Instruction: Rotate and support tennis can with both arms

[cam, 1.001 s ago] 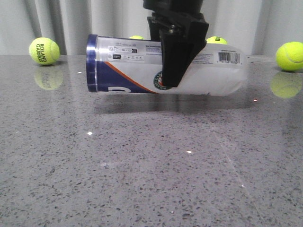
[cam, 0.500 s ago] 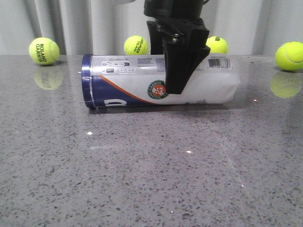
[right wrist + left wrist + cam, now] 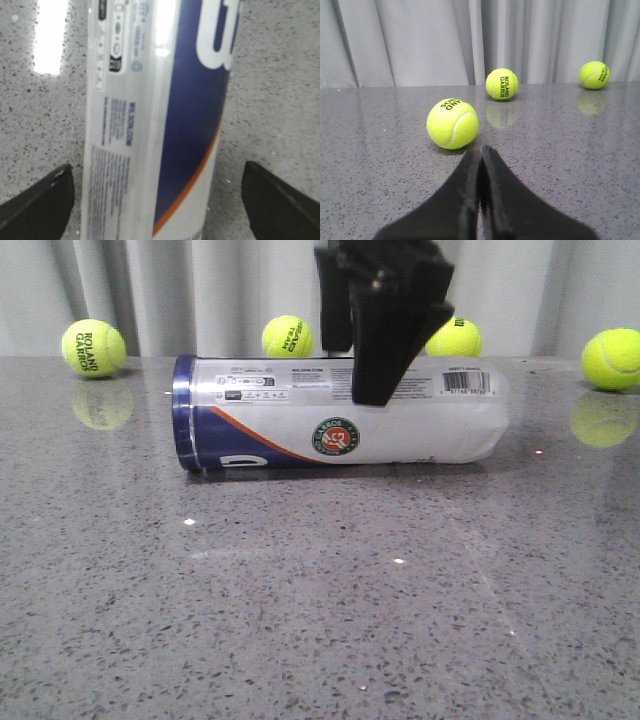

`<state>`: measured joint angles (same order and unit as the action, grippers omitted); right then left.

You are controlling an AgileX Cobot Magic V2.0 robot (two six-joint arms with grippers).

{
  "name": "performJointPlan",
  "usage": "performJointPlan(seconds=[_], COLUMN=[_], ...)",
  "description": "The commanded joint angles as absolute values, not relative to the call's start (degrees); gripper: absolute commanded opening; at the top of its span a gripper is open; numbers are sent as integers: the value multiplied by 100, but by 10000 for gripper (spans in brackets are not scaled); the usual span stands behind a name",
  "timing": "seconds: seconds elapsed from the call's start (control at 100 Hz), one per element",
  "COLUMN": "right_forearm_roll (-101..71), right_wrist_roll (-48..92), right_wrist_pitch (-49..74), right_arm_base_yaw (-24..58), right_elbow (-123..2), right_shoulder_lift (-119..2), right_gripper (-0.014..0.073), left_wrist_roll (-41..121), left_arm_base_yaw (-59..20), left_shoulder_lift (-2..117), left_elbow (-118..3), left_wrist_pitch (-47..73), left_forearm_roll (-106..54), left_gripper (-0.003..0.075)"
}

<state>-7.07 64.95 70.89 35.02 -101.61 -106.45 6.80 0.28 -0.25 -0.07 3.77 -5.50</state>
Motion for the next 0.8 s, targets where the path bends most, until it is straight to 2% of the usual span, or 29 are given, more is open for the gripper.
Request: performJointPlan(seconds=[0.0,0.16,0.33,0.45,0.67,0.79], right_forearm_roll=[-712,-712,-578,-313,-256,-256], right_wrist_roll=[6399,5408,3152,2261,1160,783], right_wrist_pitch=[7456,7612,7612,7612,7612,7599], right_arm_base_yaw=[3518,3518,3507,3507,3254,2985], right_elbow=[-10356,-10356,-10356,-10296,-9884,-9484], right_shoulder_lift=[-10115,-9713,-9307,-9039,-8508,-8137], right_gripper=[664,653,572,395,-76,-59], left_wrist_roll=[622,622,622,622,622,622], left_arm_base_yaw=[44,44,44,44,44,44], left_shoulder_lift=[-223,-223,-223,-223,-223,-223], left_elbow=[255,255,255,255,255,255], left_wrist_pitch=[-49,-49,-49,-49,-49,-49], left_forearm_roll=[-553,-553,-553,-553,-553,-553], left_gripper=[-20,-20,-20,-20,-20,-20])
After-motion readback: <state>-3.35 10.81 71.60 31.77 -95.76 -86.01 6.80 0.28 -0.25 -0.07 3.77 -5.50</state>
